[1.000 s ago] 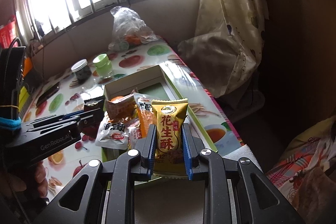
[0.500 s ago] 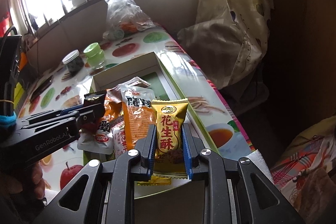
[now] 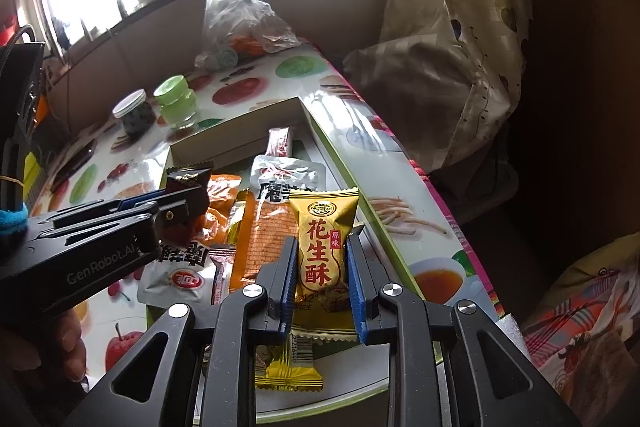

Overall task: Organize snacks
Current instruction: 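Carry both held packets to the green box and lower them inside, then open both grippers to release the packets into the box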

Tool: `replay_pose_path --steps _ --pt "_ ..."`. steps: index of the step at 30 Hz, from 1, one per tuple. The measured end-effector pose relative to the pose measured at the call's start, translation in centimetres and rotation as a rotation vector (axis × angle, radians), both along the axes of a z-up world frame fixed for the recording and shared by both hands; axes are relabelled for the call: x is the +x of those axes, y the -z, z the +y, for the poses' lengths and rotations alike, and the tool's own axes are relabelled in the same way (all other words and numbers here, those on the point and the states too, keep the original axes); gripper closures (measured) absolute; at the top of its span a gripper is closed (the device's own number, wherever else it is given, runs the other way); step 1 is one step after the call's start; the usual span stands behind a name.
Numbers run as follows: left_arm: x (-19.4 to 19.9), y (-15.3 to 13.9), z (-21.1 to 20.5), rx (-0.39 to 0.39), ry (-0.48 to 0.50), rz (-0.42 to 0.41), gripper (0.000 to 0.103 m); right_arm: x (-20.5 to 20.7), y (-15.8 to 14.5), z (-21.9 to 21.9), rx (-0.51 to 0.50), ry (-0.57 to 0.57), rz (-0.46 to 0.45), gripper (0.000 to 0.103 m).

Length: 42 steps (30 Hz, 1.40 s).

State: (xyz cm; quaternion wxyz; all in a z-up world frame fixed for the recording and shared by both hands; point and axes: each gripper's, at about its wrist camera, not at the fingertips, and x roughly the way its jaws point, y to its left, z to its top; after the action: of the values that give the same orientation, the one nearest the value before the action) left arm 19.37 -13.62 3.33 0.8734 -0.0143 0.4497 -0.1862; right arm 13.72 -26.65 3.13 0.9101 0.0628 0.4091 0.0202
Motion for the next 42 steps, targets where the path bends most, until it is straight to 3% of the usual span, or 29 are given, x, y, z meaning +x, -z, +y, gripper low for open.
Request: replay_pose_path --steps 13,19,22,27,30,42 --pt "1.1 0.1 -0.2 -0.007 -0.002 0.025 0.078 0.5 0.1 -0.5 0.036 -0.018 -0.004 0.079" --pt "1.0 0.1 -0.3 0.023 -0.010 0.023 0.065 0.1 -0.1 -0.4 0.032 -0.023 -0.011 0.070" --pt "0.8 0.1 -0.2 0.017 -0.008 0.026 0.064 0.0 -0.1 -0.4 0.022 -0.013 -0.007 0.066" --pt "0.2 -0.4 -0.2 0.027 -0.011 0.001 0.062 -0.6 -0.4 -0.6 0.015 -0.004 -0.017 0.063" --pt "-0.4 -0.9 -0.1 0.021 -0.015 -0.015 0.053 -1.0 -0.7 -0.6 0.010 0.000 -0.026 0.061" --pt "-4.1 -3.4 0.9 0.026 -0.031 -0.089 0.052 -3.8 -2.3 -0.4 -0.006 0.027 -0.070 0.056"
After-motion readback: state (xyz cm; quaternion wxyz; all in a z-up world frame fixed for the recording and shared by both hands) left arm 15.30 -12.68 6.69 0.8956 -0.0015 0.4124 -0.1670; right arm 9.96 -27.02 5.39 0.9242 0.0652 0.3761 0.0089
